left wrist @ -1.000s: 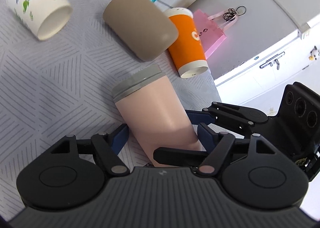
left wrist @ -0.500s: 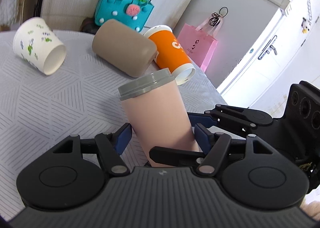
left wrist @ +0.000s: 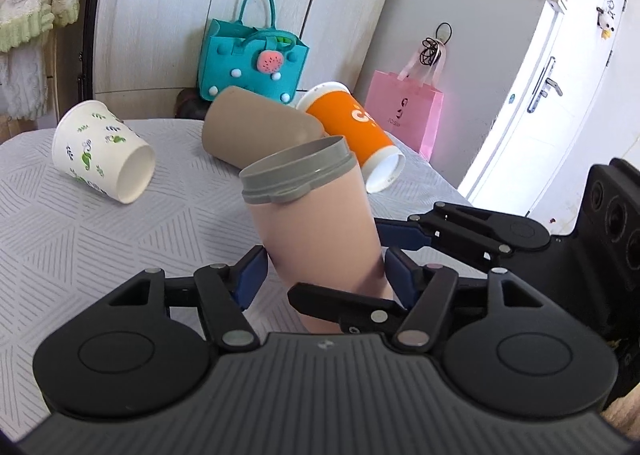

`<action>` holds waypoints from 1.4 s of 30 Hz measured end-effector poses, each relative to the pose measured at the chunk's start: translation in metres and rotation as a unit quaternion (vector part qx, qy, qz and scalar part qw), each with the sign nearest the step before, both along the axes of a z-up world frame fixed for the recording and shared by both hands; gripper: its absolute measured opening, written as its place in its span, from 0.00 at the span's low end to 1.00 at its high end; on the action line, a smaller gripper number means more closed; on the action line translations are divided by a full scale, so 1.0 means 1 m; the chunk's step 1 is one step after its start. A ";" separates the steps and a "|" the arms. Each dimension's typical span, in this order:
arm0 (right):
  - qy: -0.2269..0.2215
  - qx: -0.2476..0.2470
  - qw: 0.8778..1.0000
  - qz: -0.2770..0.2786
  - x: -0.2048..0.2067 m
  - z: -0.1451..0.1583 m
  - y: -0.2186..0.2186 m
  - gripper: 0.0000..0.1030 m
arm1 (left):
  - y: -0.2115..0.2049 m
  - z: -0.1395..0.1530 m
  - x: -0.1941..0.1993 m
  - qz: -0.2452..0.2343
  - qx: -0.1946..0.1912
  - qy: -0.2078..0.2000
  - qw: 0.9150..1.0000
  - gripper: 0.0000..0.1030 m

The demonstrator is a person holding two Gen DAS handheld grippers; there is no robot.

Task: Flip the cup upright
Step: 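Lower the upright pink tumbler onto the table with the right gripper, then open the right gripper and pull it back from the pink tumbler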

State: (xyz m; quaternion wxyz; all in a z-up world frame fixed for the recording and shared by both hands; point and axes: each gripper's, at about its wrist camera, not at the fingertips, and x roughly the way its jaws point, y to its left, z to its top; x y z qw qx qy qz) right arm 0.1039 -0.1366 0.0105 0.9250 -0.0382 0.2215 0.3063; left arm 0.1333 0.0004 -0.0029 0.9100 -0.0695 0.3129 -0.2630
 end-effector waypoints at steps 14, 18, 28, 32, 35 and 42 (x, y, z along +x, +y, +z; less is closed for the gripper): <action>-0.067 -0.032 0.997 -0.019 0.011 0.002 0.020 0.65 | 0.000 0.018 0.004 0.016 0.029 -0.052 0.998 0.57; -0.057 -0.019 0.998 -0.020 0.015 0.001 0.016 0.65 | -0.001 0.015 0.007 0.014 0.025 -0.044 0.999 0.57; -0.017 0.001 0.999 -0.030 0.023 -0.004 0.009 0.65 | -0.006 0.009 0.013 0.018 0.019 -0.029 0.999 0.57; -0.017 -0.001 0.999 -0.037 0.019 -0.002 0.009 0.66 | -0.004 0.010 0.008 0.026 0.015 -0.034 0.999 0.60; -0.022 -0.002 0.999 -0.042 0.016 0.001 0.008 0.68 | 0.002 0.011 0.003 0.034 0.008 -0.038 0.999 0.61; -0.032 -0.016 0.998 -0.052 0.008 0.004 0.008 0.71 | 0.010 0.015 -0.011 0.054 0.003 -0.046 0.997 0.62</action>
